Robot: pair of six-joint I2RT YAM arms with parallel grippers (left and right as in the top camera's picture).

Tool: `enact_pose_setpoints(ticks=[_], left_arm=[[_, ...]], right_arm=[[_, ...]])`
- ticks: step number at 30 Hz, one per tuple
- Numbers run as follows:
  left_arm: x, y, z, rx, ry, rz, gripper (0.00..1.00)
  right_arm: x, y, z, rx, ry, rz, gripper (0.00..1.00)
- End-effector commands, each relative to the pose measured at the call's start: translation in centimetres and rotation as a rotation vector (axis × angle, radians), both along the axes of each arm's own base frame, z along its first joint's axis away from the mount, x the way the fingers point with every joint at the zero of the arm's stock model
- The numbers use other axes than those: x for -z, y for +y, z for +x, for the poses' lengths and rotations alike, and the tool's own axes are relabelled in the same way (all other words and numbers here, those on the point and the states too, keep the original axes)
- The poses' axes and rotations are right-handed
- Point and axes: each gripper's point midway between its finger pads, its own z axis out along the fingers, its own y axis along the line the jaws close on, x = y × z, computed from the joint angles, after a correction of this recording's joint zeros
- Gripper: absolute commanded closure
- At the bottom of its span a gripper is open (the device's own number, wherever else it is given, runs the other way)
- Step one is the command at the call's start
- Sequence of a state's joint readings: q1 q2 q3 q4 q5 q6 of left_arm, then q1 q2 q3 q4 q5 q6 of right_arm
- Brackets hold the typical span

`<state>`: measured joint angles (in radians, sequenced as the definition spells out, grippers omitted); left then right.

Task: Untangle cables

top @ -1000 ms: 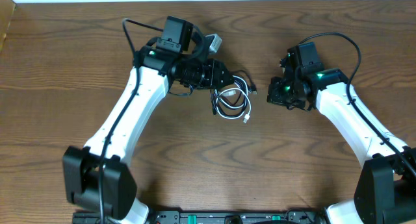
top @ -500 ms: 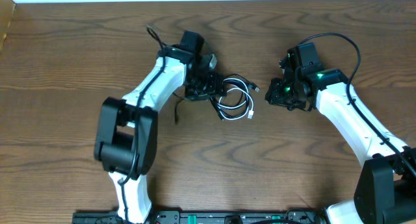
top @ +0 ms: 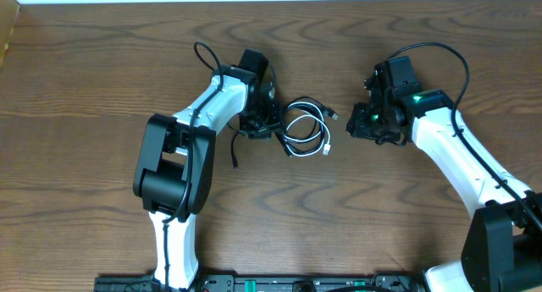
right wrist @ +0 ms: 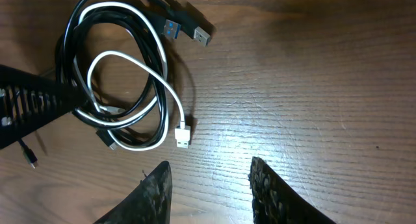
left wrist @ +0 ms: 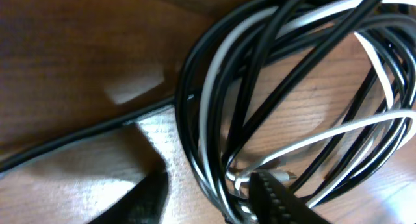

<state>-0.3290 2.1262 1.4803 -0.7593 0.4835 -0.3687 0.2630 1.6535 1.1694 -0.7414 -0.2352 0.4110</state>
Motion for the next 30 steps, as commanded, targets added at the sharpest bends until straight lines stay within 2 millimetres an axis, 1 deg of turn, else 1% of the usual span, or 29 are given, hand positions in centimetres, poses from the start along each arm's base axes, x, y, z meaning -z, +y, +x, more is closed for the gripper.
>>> enact_pose_setpoints(ticks=[1,2,4,5,6,10,12,13,15,16,17,18,19,21,22,24,25,27,29,30], left_arm=[[1.5,0.5,0.0,-0.013,0.016,0.036,0.62],[1.7,0.5,0.0,-0.012,0.017,0.039,0.64],[2.4,0.5,-0.1,-0.004,0.016,0.059,0.75],[2.5,0.5,-0.1,0.001,0.010,0.075,0.81],[2.7,0.7,0.0,0.004,0.001,0.101,0.92],[2.8,1.4,0.4,0.015,-0.042,0.178,0.93],[1.6,1.2,0.9,0.042,-0.081,0.166,0.93],[0.5,1.1,1.2,0.054,-0.110,0.156,0.93],[-2.1,0.8,1.7,0.075,-0.175,0.133,0.93],[-4.8,0.5,1.8,0.082,-0.229,0.104,0.93],[-6.4,0.1,1.7,0.091,-0.254,0.070,0.92],[-8.6,-0.6,1.2,0.100,-0.276,0.010,0.93],[-10.3,-1.2,0.7,0.107,-0.289,-0.043,0.93],[-13.8,-2.4,-0.5,0.144,-0.323,-0.154,0.93],[-15.6,-2.9,-1.3,0.171,-0.345,-0.213,0.93],[-18.3,-3.5,-2.6,0.204,-0.373,-0.289,0.93],[-19.3,-3.8,-3.3,0.229,-0.382,-0.322,0.93],[-20.3,-4.0,-4.5,0.268,-0.380,-0.363,0.93],[-20.7,-4.3,-5.6,0.304,-0.361,-0.404,0.93],[-21.1,-4.7,-6.5,0.338,-0.342,-0.453,0.93]], right_arm=[[-0.5,-0.1,0.0,-0.013,-0.021,-0.008,0.64],[-0.5,-0.1,0.0,-0.013,-0.021,-0.008,0.64],[-0.5,-0.1,0.0,-0.013,-0.021,-0.008,0.63],[-0.5,-0.1,0.0,-0.012,-0.021,-0.008,0.62],[-0.5,-0.1,0.0,-0.013,-0.020,-0.008,0.62],[-0.6,-0.1,0.0,-0.013,-0.023,-0.007,0.62],[-0.7,0.0,0.2,-0.015,-0.032,-0.004,0.63],[-1.0,0.5,0.4,-0.043,-0.050,0.019,0.64],[-2.2,2.1,0.8,-0.139,-0.107,0.095,0.65],[-3.9,3.8,1.1,-0.237,-0.184,0.171,0.64],[-5.3,4.6,1.3,-0.292,-0.241,0.210,0.60],[-6.5,5.0,1.5,-0.330,-0.295,0.227,0.55],[-7.5,5.1,1.7,-0.346,-0.336,0.229,0.49],[-9.5,5.2,1.9,-0.378,-0.421,0.222,0.42],[-10.3,5.2,2.0,-0.392,-0.455,0.219,0.41],[-11.5,5.2,2.0,-0.411,-0.506,0.213,0.39],[-11.9,5.2,1.9,-0.418,-0.521,0.211,0.38],[-12.3,5.4,1.7,-0.449,-0.538,0.218,0.37],[-12.6,6.1,1.2,-0.507,-0.555,0.248,0.36],[-12.9,6.8,0.6,-0.561,-0.567,0.282,0.36]])
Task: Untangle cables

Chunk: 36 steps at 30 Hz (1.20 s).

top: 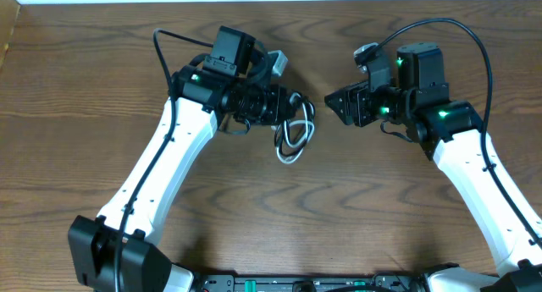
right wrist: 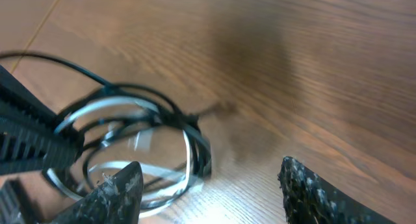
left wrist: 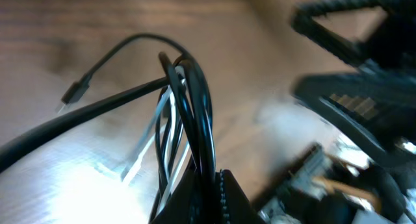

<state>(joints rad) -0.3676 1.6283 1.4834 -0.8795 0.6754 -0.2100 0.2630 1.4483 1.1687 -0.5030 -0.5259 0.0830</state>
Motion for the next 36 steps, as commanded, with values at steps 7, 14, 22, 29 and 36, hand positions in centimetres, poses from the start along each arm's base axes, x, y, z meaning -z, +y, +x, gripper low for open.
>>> enact_pose_setpoints(ticks=[7,14,22,29,36], left_arm=[[-2.6,-2.5,-3.3,0.203,0.071,-0.244,0.93],[-3.3,-1.0,-2.2,0.156,0.083,-0.293,0.93],[-3.5,-0.4,-1.1,0.125,0.060,-0.301,0.92],[-4.3,-0.9,0.5,0.088,0.025,-0.330,0.93],[-4.2,-0.7,1.0,0.075,0.005,-0.314,0.93]], right_arm=[[-0.7,3.8,-2.8,-0.270,-0.089,0.016,0.36],[-0.1,4.0,-3.5,-0.259,-0.027,0.022,0.38],[-0.3,4.4,-2.9,-0.020,0.215,0.168,0.45],[1.5,6.1,-2.3,0.100,0.389,0.239,0.47],[1.2,7.0,-1.0,0.133,0.408,0.311,0.46]])
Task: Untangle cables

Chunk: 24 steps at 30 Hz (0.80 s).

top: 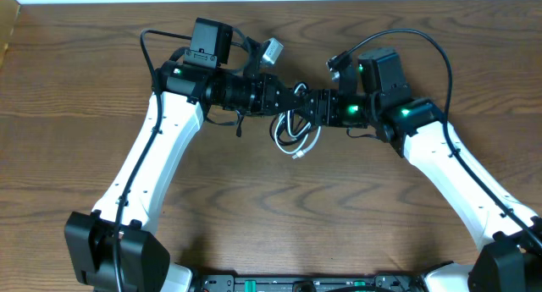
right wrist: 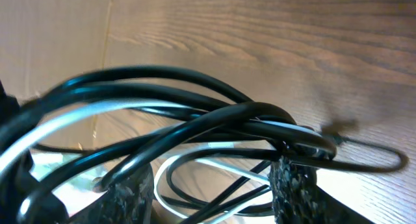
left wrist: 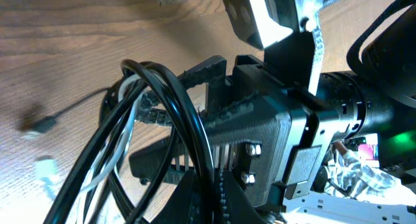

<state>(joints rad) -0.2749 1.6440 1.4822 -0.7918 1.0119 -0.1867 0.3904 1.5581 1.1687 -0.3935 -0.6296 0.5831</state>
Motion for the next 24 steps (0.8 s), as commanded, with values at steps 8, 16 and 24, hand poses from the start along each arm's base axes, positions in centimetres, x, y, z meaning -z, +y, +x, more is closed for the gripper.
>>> enact_pose_setpoints(ticks=[8,16,24], left_arm=[[-2.9,-1.1,1.0,0.025,-0.053,-0.136,0.93],[-3.0,-0.3,1.5,0.003,-0.050,-0.140,0.93],[-3.1,4.0,4.1,-0.123,-0.032,-0.151,0.92]], right_arm=[[3.7,0.4,2.8,0.120,0.103,-0.005,0.51],[8.4,-1.0,4.3,0.157,0.172,-0.061,0.67],[11.9,-7.7,3.9,0.252,0.243,-0.266,0.95]])
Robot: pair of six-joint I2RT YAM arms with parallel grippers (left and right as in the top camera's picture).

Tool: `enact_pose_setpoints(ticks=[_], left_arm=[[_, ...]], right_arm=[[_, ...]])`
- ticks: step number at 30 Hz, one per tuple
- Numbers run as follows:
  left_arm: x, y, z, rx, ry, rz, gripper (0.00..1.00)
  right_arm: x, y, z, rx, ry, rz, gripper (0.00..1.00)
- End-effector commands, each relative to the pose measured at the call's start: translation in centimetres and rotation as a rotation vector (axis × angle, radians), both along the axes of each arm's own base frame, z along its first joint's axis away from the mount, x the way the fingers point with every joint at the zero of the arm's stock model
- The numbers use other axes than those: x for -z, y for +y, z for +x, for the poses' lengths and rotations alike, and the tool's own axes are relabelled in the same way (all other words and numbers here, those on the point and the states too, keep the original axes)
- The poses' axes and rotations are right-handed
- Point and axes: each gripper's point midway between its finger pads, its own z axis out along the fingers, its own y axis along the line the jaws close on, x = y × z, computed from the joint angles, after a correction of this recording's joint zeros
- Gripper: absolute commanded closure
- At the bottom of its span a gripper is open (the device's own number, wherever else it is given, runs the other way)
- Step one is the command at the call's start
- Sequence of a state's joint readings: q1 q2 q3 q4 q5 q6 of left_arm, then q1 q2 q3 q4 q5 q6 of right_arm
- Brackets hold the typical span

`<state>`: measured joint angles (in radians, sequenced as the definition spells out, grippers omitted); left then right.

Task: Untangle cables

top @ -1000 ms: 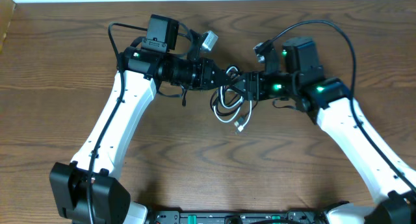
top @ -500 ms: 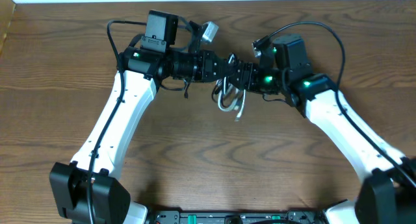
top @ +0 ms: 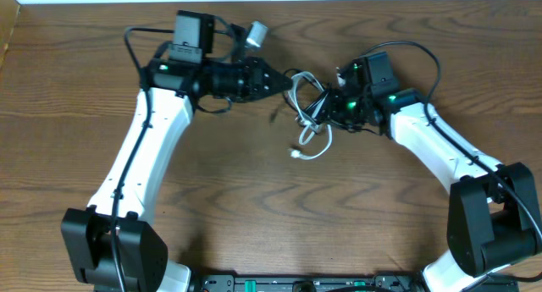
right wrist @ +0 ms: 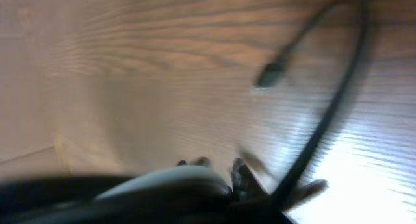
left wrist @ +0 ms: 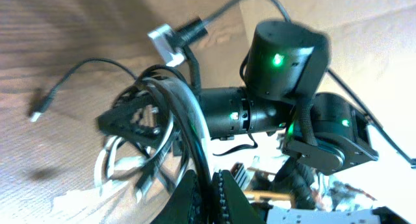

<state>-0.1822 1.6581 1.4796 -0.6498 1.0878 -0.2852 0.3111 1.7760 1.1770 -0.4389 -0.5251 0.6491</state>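
A tangle of black and white cables [top: 308, 114] hangs above the wooden table [top: 271, 216] between my two grippers. The left gripper [top: 275, 79] reaches in from the left, shut on a black strand [left wrist: 188, 113] that runs up from its fingertips [left wrist: 229, 197]. From the right, the right gripper [top: 325, 107] is shut on the bundle's other side; in its blurred wrist view, white and black strands [right wrist: 162, 185] fill the jaws. A white plug [top: 297, 153] dangles low, and a thin black lead with a small plug [right wrist: 268, 74] trails free.
A cardboard edge [top: 7, 30] stands at the far left of the table. The right arm's own black supply cable [top: 415, 48] loops above its wrist. The left arm's wrist camera [top: 257, 32] juts up close to the bundle.
The right gripper, then open around the bundle, is now shut on it. The left gripper sits farther up and left, the right one farther right, and the bundle is spread between them.
First the coil lay on the table with the left gripper open at its left edge and the right gripper open off to the right. Then the left held it lifted. Later the right's open jaws straddled it. Now both hold it, drawn apart.
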Motion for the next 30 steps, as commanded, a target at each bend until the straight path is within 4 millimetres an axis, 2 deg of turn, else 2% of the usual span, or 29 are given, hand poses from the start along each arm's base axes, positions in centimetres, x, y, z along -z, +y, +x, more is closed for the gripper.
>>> enact_pose_setpoints(ticks=[1,3,7,12,13,15,17,20,23,24,27,29,30], left_arm=[[-1.5,2.3,0.9,-0.041,-0.013,-0.051,0.93],[-1.5,2.9,1.3,-0.059,-0.014,-0.050,0.93],[-1.4,3.0,1.3,-0.053,-0.033,-0.041,0.93],[-0.3,3.2,0.9,-0.063,-0.009,0.008,0.93],[0.0,3.1,0.8,-0.061,-0.007,0.023,0.92],[1.1,2.9,0.5,-0.072,0.007,0.086,0.91],[1.8,2.7,0.5,-0.082,0.012,0.131,0.83],[2.1,1.8,0.2,-0.065,-0.001,0.155,0.61],[2.1,0.5,-0.4,-0.032,-0.014,0.156,0.40],[2.0,-0.4,-0.9,-0.006,-0.024,0.158,0.29],[2.3,-2.1,-1.9,0.043,-0.021,0.159,0.18],[2.8,-3.7,-2.8,0.088,-0.009,0.162,0.05],[3.1,-4.4,-3.2,0.109,-0.002,0.164,0.04]], right_arm=[[2.2,-4.2,0.9,0.044,0.000,-0.130,0.97],[2.0,-4.5,0.8,0.010,-0.007,-0.108,0.99],[1.8,-4.6,0.3,-0.046,-0.018,-0.098,0.99],[1.7,-5.1,-0.8,-0.066,0.000,-0.137,0.99],[1.8,-5.7,-1.1,-0.054,0.012,-0.171,0.99],[2.1,-8.3,-2.1,-0.008,0.047,-0.326,0.99],[2.1,-10.3,-3.2,0.015,0.074,-0.448,0.99],[1.8,-11.4,-4.3,-0.015,0.091,-0.535,0.99],[2.0,-11.5,-5.0,-0.034,0.105,-0.567,0.99],[2.0,-11.3,-5.1,-0.045,0.101,-0.584,0.99],[2.0,-10.4,-5.0,-0.045,0.088,-0.579,0.99],[1.9,-10.1,-5.0,-0.043,0.084,-0.575,0.98],[1.9,-10.0,-5.0,-0.044,0.084,-0.575,0.98]])
